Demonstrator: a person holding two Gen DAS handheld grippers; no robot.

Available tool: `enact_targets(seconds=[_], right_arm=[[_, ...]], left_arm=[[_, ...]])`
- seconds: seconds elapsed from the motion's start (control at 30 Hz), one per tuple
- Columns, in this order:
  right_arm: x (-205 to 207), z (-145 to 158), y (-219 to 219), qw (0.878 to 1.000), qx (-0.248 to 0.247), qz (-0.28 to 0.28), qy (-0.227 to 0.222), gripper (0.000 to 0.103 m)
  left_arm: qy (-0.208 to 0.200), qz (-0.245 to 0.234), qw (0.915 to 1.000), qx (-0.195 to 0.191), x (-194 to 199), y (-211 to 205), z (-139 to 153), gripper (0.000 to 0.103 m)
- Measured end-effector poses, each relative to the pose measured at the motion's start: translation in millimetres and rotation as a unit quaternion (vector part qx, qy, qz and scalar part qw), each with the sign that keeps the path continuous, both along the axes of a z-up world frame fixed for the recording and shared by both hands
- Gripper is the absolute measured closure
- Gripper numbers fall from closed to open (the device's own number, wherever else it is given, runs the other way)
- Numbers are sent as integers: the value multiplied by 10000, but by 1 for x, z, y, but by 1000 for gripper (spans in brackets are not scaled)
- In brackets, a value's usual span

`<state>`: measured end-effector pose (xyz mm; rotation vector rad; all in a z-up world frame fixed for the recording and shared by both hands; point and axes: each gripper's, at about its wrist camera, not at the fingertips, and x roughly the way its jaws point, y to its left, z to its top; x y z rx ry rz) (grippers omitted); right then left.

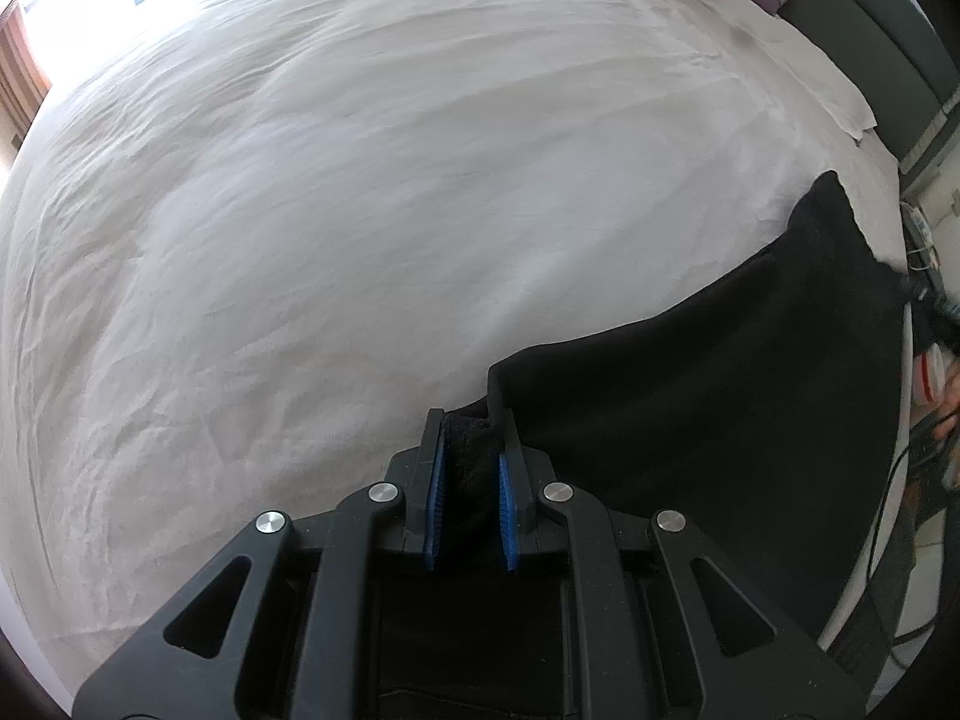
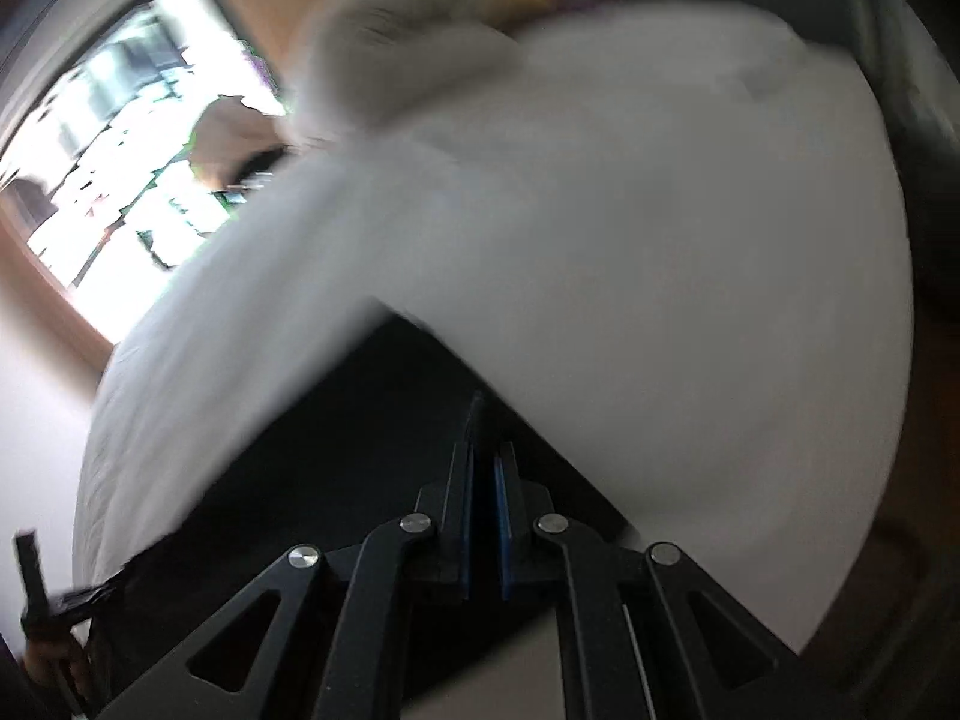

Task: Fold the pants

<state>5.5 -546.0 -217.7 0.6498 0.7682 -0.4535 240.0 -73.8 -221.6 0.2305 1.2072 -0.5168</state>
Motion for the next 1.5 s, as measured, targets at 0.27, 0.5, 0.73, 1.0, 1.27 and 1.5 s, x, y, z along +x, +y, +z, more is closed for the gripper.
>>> enact_targets(seconds=[0.27,0.5,0.73,1.0,1.27,1.5], right_arm=[[-19,-11,3,9998,-56,-188,-26,96],[-18,-17,0,9993,-25,-372,50,96],[-15,-19,-3,9988,-29,-474,90,98],[-18,-16,3,9982,-141,-549,175,98],[-29,2,-6,9941,-400,-856,543,60],[-20,49,43,9983,-271,374,-342,60]], left_arm=[[-58,55,10000,8,-5,2,0,89],[-89,111,9999,-55,-6,5,0,89],[-141,190,9997,-73,-7,7,0,89],[-265,258,9993,-24,-10,5,2,86],[-352,326,9988,-22,-13,8,11,81],[-957,341,9947,136,-32,19,40,77]])
